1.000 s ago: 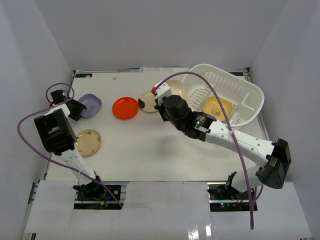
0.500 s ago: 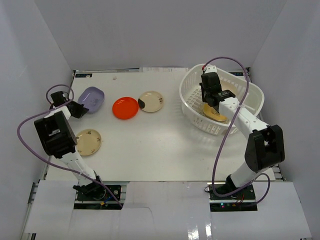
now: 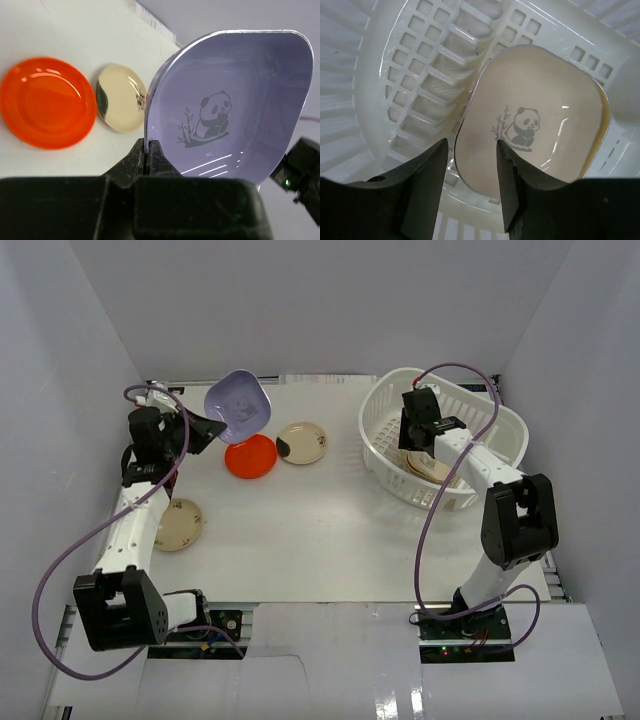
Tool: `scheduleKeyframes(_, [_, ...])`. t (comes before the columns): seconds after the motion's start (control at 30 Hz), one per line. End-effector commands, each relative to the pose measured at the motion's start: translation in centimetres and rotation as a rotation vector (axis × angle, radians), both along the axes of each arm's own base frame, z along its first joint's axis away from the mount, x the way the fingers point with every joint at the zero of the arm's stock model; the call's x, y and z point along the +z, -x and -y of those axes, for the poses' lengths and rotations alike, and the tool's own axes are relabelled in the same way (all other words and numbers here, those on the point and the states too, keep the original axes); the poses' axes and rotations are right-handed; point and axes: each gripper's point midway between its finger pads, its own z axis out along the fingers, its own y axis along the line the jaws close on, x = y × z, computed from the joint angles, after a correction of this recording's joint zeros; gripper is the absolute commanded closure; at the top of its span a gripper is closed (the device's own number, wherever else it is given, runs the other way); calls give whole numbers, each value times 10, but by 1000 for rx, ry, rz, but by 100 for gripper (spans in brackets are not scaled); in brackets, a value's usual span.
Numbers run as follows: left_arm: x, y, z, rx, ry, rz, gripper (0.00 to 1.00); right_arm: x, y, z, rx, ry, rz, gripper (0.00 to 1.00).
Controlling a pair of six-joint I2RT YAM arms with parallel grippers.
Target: Place the plates into the plastic bin on the countertop
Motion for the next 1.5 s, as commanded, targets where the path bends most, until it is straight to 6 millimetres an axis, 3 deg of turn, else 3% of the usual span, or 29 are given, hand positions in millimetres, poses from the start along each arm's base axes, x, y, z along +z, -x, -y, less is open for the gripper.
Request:
scheduleKeyframes(0.0, [-8,31,28,-132,-21,-10,100,21,-10,-9,-1,-75,57,48])
scheduleKeyframes(0.1, [-5,50,45,-203,-60,6,100,64,-5,-21,54,-165,171,29])
scheduleKeyframes(0.13, [-6,56,56,-237,-67,9,100,91,3,-28,101,-219,228,28])
scheduleKeyframes(0.2, [-10,68,70,-284,-80,8,100,111,20,-46,191,-287,272,26])
scheduleKeyframes(0.23, [-13,72,79,-307,-87,6,100,147,36,-64,297,-379,363,26])
scheduleKeyframes(0.27, [-15,75,84,-320,-92,0,100,139,55,-79,371,-416,347,25])
scheduleKeyframes(0.33, [-21,79,95,-348,-105,-11,100,167,88,-101,505,-499,413,21])
scheduleKeyframes(0.4, [-26,79,104,-370,-108,-26,100,166,112,-121,591,-504,412,11])
scheduleKeyframes(0.47, [-26,82,119,-406,-111,-29,100,176,132,-138,673,-497,419,8])
scheduleKeyframes(0.5, [-25,88,133,-441,-118,-24,100,178,133,-140,672,-486,420,8])
scheduleKeyframes(0.7, [-30,91,165,-459,-184,-28,100,185,150,-167,736,-520,392,13])
scheduleKeyframes(0.77, [-28,89,170,-443,-204,-18,100,179,153,-174,740,-502,372,16])
scheduleKeyframes(0.83, [-27,93,177,-445,-222,-7,100,168,141,-168,666,-440,356,19])
scheduleKeyframes(0.9, [-26,92,177,-419,-242,-1,100,157,138,-164,630,-402,337,24])
scheduleKeyframes(0.97, [-26,91,174,-398,-256,3,100,151,138,-165,617,-401,326,36])
scheduleKeyframes(1.0, [-28,89,172,-377,-267,1,100,147,137,-162,599,-389,320,44])
scheduleKeyframes(1.03, [-26,90,171,-371,-264,7,100,147,136,-162,592,-381,314,61])
scheduleKeyframes(1.1, [-25,90,170,-362,-265,11,93,141,133,-161,574,-365,300,74])
scheduleKeyframes(1.13, [-24,91,170,-363,-266,15,83,142,132,-161,566,-363,304,87])
scheduleKeyframes(1.17, [-20,92,170,-364,-262,29,75,141,131,-160,560,-361,302,92])
scheduleKeyframes(1.27, [-17,94,166,-372,-291,55,45,150,121,-156,513,-352,351,92])
scheduleKeyframes(1.33, [-11,93,160,-346,-316,73,43,155,113,-152,487,-357,362,92])
scheduleKeyframes(1.4, [0,96,158,-347,-319,109,31,168,106,-152,476,-371,384,92])
scheduleKeyframes(1.47, [5,101,153,-347,-334,127,17,183,92,-134,412,-354,432,92])
